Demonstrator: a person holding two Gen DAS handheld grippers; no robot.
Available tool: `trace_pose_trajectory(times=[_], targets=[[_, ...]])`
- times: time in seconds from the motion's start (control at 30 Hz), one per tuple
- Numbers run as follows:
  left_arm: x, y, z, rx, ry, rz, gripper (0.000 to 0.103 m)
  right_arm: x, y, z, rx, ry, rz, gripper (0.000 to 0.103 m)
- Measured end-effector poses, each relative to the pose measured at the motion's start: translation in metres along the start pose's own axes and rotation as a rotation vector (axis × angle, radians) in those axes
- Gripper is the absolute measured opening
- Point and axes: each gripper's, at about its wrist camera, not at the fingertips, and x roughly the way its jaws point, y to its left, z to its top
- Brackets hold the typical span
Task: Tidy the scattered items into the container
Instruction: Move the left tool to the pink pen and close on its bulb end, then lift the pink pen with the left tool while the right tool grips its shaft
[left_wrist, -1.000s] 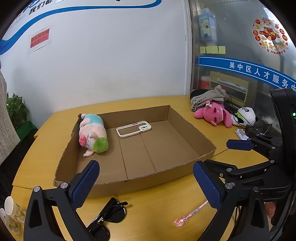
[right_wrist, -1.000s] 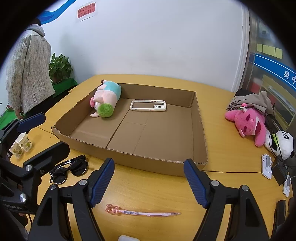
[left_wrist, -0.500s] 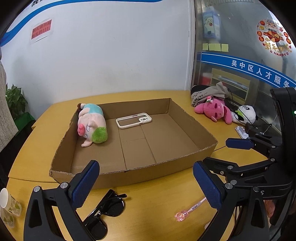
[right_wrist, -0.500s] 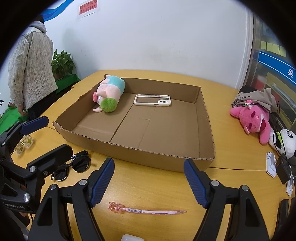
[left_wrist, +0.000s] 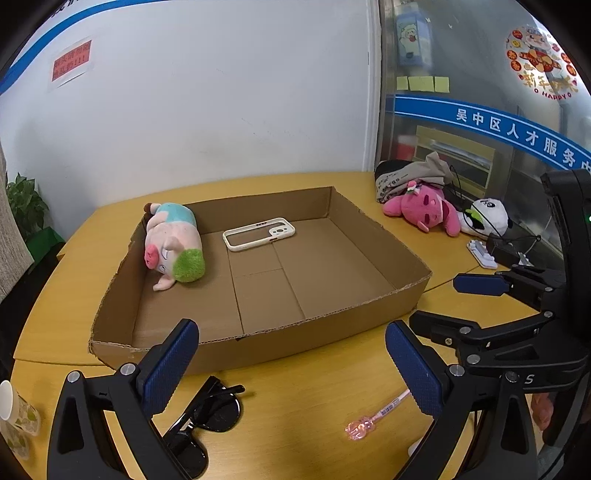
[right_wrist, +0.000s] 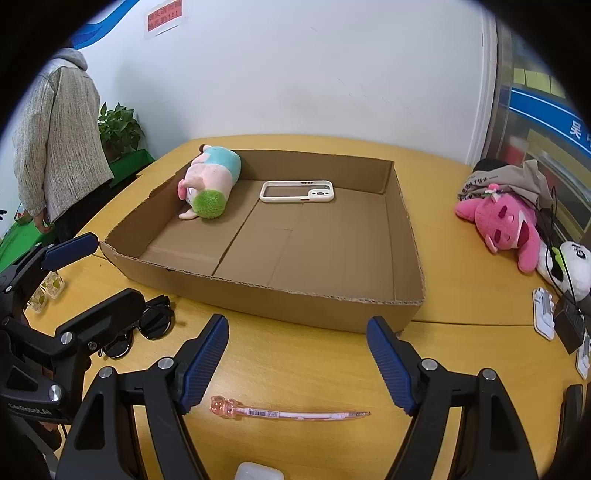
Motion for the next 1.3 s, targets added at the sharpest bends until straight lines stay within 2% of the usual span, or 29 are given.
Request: trace_pose_trajectory(times=[0.13,0.27,0.4,0.5,0.57,0.8,0.87,0.93,1.0,1.13,1.23,1.3], targets=[[0.009,-0.004,-0.012,0.017,0.045,-0.046,0.102,0.008,-0.014,-0.015,0.036,0.043,0.008,0.077],[0.029,-0.009,-0.034,0.029,0.138,-0.122,0.102,0.028,-0.033,-0.043,0.103,0.14,0.018,0.077],[0.046,-0.018,-0.052,0.051,0.217,-0.155,0.102,0.049,-0.047,-0.069,0.176,0.231,0.047,0.077],[0.058,-0.025,-0.061,0.085,0.266,-0.171,0.101,0.055,-0.052,-0.078,0.204,0.257,0.063,0.077],[0.065,-0.029,-0.067,0.1,0.302,-0.189,0.096,0.058,-0.054,-0.082,0.222,0.268,0.074,0.077],[0.086,-0.046,-0.086,0.178,0.427,-0.215,0.057,0.061,-0.055,-0.09,0.231,0.281,0.093,0.077],[0.087,-0.055,-0.089,0.23,0.433,-0.2,0.052,0.06,-0.056,-0.09,0.231,0.28,0.099,0.077],[0.087,-0.059,-0.089,0.255,0.437,-0.212,0.039,0.061,-0.057,-0.09,0.234,0.279,0.102,0.077],[0.087,-0.061,-0.089,0.272,0.447,-0.22,0.032,0.062,-0.056,-0.09,0.232,0.277,0.101,0.077],[0.087,-0.06,-0.087,0.267,0.468,-0.215,0.032,0.062,-0.056,-0.089,0.239,0.274,0.114,0.077],[0.085,-0.053,-0.085,0.186,0.488,-0.253,0.032,0.062,-0.057,-0.09,0.269,0.27,0.147,0.077],[0.077,-0.049,-0.081,0.145,0.472,-0.279,0.031,0.062,-0.059,-0.09,0.309,0.27,0.187,0.077]])
